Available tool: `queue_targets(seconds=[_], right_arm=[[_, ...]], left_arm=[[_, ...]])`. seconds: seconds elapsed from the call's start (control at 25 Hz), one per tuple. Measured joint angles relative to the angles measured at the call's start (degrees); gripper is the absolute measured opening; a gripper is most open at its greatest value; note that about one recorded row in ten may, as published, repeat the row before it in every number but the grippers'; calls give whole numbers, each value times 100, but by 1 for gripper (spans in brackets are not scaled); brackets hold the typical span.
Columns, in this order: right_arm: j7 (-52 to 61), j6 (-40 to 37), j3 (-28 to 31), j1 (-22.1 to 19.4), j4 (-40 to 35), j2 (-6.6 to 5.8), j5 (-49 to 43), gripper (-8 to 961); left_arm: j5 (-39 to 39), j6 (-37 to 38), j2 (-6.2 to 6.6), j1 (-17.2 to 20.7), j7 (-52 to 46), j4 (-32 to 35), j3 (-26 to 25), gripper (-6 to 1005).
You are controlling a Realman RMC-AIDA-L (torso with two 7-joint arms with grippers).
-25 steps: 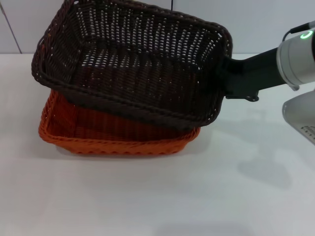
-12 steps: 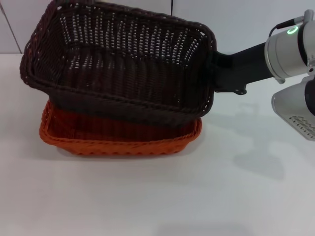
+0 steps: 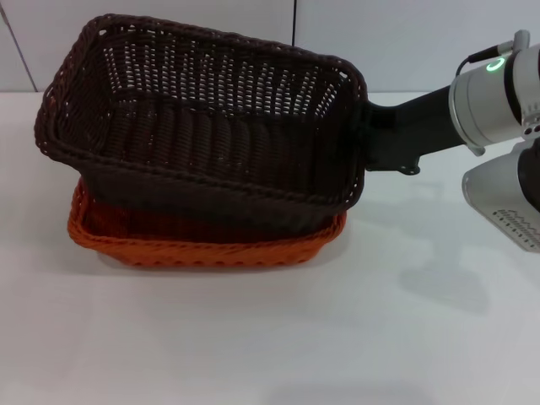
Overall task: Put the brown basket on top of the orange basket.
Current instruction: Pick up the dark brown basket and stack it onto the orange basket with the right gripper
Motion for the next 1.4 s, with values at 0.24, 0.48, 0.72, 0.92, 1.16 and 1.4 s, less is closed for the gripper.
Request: queue_targets(seconds=[0.24, 0.48, 0.72, 0.92, 1.16, 1.4], right_arm=[[-107, 42, 31, -24, 149, 11, 75, 188], [-122, 182, -23, -98, 210, 16, 106, 227], [-99, 621, -279, -305, 221, 30, 117, 265], [-58, 939, -456, -511, 140, 23, 138, 305], [-55, 1381, -745, -804, -34, 14, 178, 369], [-46, 1319, -880, -1245, -478, 23, 288, 428]], left_arm=[[3, 14, 0, 18, 9, -11, -61, 767], [4, -4, 7, -9, 9, 17, -61, 767], [7, -153, 25, -44, 3, 22, -248, 767], [9, -195, 34, -48, -2, 20, -311, 767], [17, -200, 35, -56, -2, -37, -388, 767], [30, -203, 45, -56, -53, -48, -441, 767]])
